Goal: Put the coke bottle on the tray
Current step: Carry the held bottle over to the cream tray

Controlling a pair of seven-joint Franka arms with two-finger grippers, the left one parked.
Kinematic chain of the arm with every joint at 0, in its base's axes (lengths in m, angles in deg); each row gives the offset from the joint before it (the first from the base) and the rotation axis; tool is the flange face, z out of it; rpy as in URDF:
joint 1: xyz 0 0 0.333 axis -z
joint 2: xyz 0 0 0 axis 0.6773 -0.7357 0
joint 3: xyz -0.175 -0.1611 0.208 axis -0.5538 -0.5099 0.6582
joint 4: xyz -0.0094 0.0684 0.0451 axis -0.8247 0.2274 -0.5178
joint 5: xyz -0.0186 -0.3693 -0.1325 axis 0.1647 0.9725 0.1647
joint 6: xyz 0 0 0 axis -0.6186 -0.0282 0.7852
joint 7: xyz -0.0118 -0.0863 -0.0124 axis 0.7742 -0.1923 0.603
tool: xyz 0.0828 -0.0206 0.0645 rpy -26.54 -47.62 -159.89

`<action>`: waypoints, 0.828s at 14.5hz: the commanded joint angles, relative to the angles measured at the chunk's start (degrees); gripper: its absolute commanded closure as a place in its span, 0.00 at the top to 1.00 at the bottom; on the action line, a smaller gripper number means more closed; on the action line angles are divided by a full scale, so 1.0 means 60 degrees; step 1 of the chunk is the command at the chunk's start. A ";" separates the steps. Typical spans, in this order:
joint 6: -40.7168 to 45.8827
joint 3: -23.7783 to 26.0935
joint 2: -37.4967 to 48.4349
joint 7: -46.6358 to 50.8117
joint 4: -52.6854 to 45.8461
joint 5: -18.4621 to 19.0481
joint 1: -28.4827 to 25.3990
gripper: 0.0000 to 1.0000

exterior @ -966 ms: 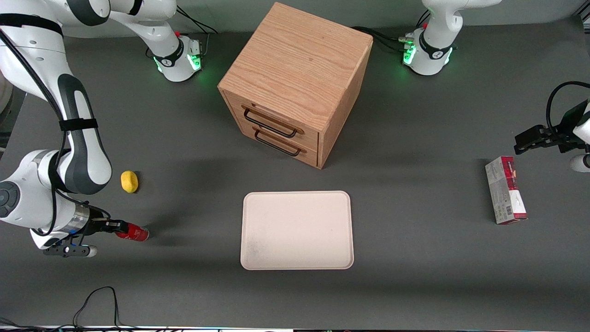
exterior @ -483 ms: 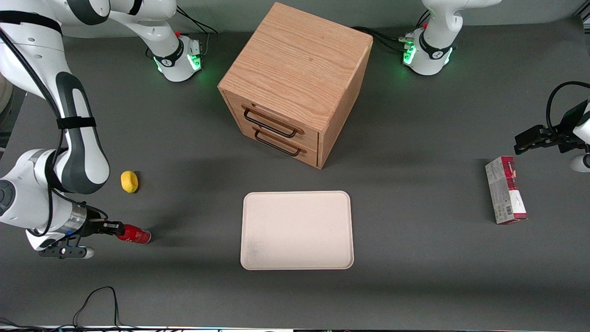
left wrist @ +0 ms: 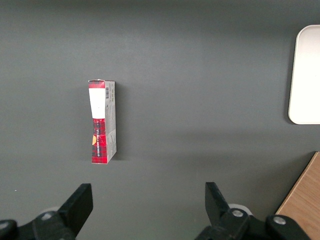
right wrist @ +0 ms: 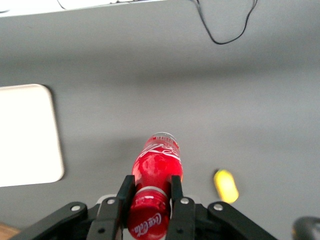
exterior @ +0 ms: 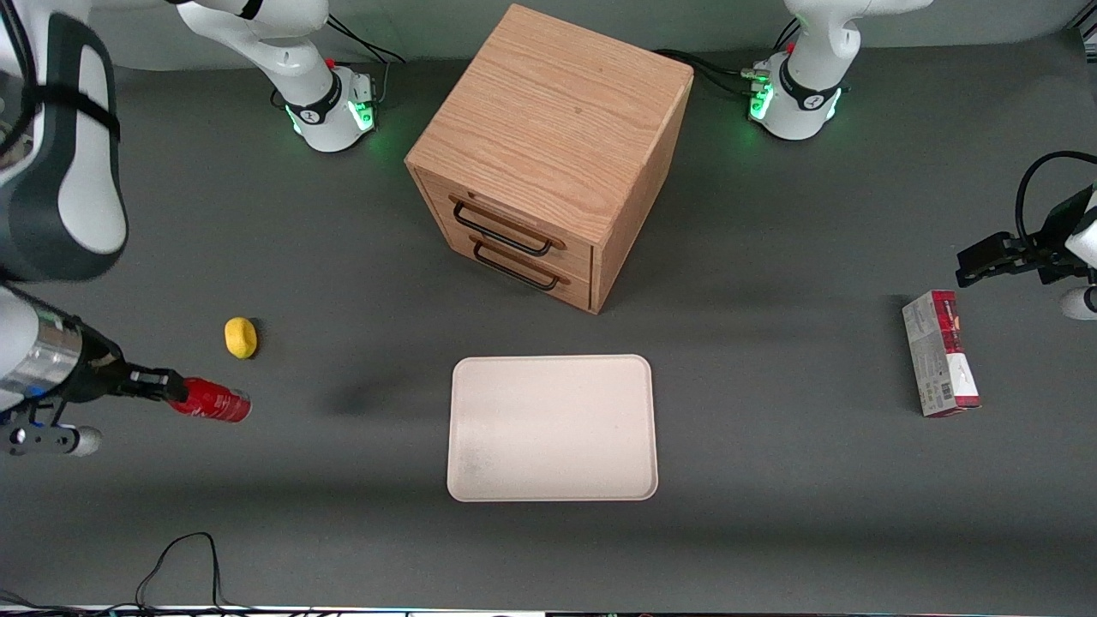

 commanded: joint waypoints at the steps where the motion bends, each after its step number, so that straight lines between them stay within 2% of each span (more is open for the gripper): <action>1: 0.0339 0.1398 -0.0139 0.2253 -0.0738 0.0613 -0.0188 0.00; 3: -0.0025 0.2718 -0.0299 0.3982 -0.0739 0.1271 -0.0202 0.00; 4: -0.0347 0.3071 -0.0401 0.4527 -0.0710 0.1449 -0.0246 0.00; 9: -0.1358 0.3133 -0.0913 0.4970 -0.0622 0.1509 -0.0875 0.00; 12: -0.1989 0.3119 -0.2008 0.5351 -0.1088 0.2049 -0.1255 0.00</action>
